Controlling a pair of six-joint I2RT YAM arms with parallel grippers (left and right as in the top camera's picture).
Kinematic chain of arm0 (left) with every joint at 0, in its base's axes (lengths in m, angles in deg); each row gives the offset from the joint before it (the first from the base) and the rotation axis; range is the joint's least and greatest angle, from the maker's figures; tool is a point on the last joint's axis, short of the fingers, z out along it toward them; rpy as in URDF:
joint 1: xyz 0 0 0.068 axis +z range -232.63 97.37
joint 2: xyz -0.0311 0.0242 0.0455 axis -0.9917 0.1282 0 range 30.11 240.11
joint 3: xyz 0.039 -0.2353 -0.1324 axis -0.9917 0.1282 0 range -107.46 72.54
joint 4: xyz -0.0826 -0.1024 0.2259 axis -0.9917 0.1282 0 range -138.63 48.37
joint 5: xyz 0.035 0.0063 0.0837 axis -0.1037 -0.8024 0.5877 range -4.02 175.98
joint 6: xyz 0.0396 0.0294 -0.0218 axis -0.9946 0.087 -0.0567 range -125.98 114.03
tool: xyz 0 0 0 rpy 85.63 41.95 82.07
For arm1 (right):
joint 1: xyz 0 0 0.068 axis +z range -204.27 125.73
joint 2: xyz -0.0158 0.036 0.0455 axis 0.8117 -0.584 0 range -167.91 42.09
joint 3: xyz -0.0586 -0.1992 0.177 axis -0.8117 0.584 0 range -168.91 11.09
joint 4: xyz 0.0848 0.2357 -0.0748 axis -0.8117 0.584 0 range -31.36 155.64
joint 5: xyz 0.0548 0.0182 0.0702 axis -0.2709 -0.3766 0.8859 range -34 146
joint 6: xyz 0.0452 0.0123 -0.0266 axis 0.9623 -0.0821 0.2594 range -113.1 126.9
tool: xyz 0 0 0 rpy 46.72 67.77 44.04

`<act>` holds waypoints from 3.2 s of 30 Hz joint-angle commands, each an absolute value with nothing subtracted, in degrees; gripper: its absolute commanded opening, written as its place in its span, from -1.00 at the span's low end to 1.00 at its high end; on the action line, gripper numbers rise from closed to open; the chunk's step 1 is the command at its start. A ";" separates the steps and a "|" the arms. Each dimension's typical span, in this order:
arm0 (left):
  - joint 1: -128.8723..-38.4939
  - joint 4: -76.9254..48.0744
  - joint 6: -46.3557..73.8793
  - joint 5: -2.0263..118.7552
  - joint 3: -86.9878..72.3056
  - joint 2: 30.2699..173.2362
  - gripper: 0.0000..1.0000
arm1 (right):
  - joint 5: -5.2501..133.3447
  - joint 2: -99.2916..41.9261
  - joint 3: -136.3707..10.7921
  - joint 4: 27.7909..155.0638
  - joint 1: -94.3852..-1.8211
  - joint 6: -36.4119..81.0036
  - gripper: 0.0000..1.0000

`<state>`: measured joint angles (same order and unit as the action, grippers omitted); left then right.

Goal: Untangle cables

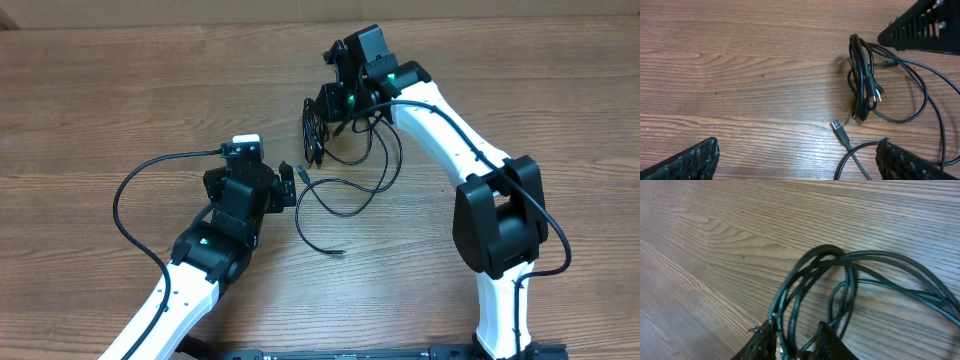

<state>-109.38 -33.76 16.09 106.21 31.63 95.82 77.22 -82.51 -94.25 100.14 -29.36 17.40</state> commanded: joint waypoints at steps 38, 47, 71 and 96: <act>-109.22 -33.82 15.22 107.37 31.24 96.10 0.99 | 79.47 -83.99 -95.17 100.09 -28.55 17.60 -0.92; -109.22 -33.80 15.22 107.37 31.24 96.10 0.99 | 90.33 -72.36 -95.17 105.89 -32.38 17.55 -0.93; -109.22 -33.80 15.22 107.37 31.24 96.10 0.99 | 96.97 -62.66 -95.04 112.18 -35.96 13.90 -0.92; -109.29 -53.91 34.38 79.92 31.24 96.98 0.99 | 92.91 -63.03 -95.04 111.70 -35.61 17.38 -0.92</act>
<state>-109.38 -52.05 32.05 85.51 31.65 96.15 93.11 -62.92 -94.25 112.20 -35.81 15.96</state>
